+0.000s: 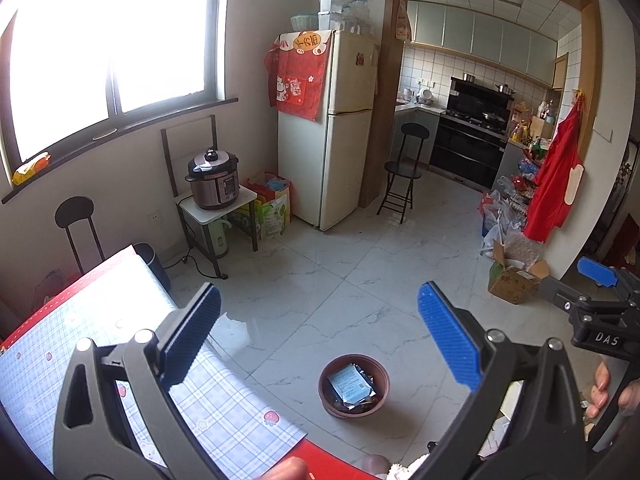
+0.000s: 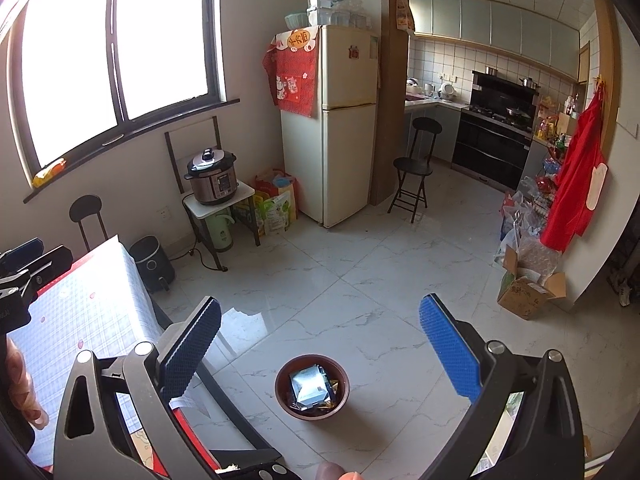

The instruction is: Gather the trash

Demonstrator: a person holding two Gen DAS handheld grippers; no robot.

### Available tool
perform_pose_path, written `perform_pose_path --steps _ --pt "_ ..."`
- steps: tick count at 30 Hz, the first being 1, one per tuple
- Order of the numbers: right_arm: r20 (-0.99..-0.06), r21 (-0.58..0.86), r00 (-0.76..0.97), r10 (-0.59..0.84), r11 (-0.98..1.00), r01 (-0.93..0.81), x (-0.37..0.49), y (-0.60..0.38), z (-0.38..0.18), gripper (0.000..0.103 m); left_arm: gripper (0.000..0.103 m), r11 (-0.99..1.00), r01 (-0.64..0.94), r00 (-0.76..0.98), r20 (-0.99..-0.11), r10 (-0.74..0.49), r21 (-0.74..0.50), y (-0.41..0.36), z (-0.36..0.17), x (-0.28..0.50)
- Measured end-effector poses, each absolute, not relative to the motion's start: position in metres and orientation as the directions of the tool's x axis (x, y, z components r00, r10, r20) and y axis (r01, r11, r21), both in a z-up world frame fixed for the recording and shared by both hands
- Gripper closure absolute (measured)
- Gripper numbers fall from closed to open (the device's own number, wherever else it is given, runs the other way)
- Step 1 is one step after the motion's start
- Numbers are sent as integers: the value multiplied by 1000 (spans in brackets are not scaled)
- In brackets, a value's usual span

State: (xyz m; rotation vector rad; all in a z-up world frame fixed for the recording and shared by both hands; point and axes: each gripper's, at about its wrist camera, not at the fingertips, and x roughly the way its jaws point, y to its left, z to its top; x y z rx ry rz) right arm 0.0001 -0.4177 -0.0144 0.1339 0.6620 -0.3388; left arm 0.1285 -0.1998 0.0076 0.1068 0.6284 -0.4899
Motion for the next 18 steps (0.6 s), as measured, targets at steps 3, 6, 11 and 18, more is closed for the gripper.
perform_pose_path --steps 3,6,11,18 --pt "-622 14 735 -269 935 354 0 -417 -14 6 5 882 469 705 -585 -402 -42 -203 8 128" --pt "-621 14 736 -271 935 355 1 -418 -14 6 5 883 466 705 -582 -404 -48 -201 8 129" --pt "-625 -6 722 -296 927 375 4 -418 -14 6 5 887 460 710 -581 -398 -44 -201 9 130" --pt "-626 -8 719 -303 924 382 5 -420 -14 6 5 885 464 708 -581 -402 -46 -202 9 133"
